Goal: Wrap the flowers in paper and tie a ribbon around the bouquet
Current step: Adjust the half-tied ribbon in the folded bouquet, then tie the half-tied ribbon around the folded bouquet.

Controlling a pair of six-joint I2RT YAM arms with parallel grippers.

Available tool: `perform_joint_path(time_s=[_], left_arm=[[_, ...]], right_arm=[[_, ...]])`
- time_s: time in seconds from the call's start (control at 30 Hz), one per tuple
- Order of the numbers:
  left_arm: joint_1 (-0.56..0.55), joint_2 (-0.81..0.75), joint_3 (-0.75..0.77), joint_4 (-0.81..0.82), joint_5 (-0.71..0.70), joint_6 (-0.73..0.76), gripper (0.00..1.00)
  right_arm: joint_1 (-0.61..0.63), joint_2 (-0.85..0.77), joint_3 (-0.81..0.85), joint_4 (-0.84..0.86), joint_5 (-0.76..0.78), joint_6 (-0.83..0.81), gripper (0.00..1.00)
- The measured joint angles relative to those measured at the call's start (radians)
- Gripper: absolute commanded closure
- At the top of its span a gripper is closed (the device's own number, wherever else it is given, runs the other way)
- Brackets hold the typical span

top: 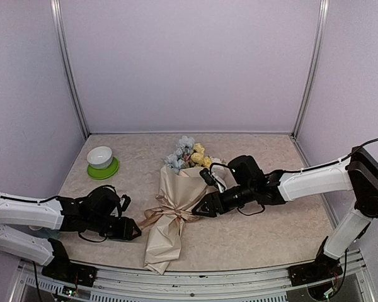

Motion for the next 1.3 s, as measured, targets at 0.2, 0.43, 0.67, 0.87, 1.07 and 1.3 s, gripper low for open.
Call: perform_joint_path(time_s=[0.2, 0.43, 0.67, 0.87, 1.07, 1.3], left_arm=[[-0.031, -0.072, 0.031, -0.045, -0.088, 0.023, 0.32], [0.089, -0.026, 0.057, 0.032, -0.077, 0.093, 0.32], [0.095, 0.158, 0.106, 0.1, -0.109, 0.229, 0.49], [0.105, 0.203, 0.114, 0.171, -0.078, 0.311, 0.34], [0.108, 0.269, 0.127, 0.226, -0.006, 0.377, 0.4], [0.108, 0.293, 0.148, 0.257, 0.027, 0.414, 1.0]], right_arm=[[0.012, 0.065, -0.014, 0.045, -0.012, 0.015, 0.33], [0.013, 0.131, -0.022, 0.089, -0.012, 0.016, 0.32], [0.013, 0.172, -0.028, 0.137, -0.014, 0.016, 0.4], [0.013, 0.191, -0.028, 0.159, -0.017, 0.007, 0.47], [0.013, 0.205, -0.028, 0.174, -0.019, 0.005, 0.57], [0.013, 0.218, -0.027, 0.19, -0.029, 0.004, 1.0]])
